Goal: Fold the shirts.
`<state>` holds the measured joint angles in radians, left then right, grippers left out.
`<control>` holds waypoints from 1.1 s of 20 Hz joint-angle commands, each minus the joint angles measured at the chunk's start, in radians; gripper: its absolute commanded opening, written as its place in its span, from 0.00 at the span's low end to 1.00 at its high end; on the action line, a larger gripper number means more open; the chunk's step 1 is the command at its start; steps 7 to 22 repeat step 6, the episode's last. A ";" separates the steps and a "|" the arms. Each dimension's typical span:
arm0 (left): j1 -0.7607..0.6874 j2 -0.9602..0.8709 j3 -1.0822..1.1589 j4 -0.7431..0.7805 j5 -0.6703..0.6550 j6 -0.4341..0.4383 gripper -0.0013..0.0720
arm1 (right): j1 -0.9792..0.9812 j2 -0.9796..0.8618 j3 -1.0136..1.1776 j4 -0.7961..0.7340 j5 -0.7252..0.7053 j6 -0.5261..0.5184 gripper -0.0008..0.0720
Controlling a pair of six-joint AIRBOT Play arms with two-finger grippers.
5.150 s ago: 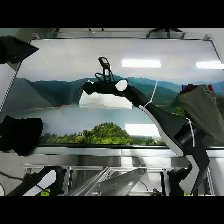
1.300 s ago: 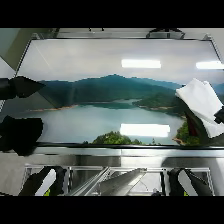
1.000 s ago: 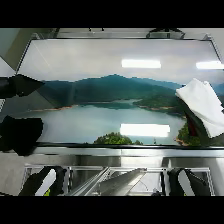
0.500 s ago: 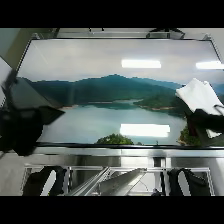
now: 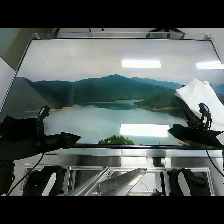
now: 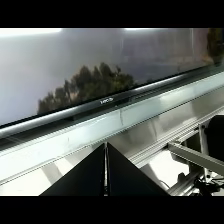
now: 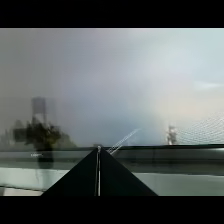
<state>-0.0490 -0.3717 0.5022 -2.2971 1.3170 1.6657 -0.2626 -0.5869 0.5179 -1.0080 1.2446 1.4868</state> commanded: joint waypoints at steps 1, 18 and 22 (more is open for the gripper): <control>-0.012 0.044 -0.023 0.001 -0.030 -0.006 0.04 | 0.004 0.001 -0.010 0.008 -0.007 -0.006 0.04; -0.012 0.097 -0.023 0.001 -0.032 -0.006 0.04 | 0.004 0.001 -0.010 0.008 -0.007 -0.006 0.04; -0.012 0.097 -0.023 0.001 -0.032 -0.006 0.04 | 0.004 0.001 -0.010 0.008 -0.007 -0.006 0.04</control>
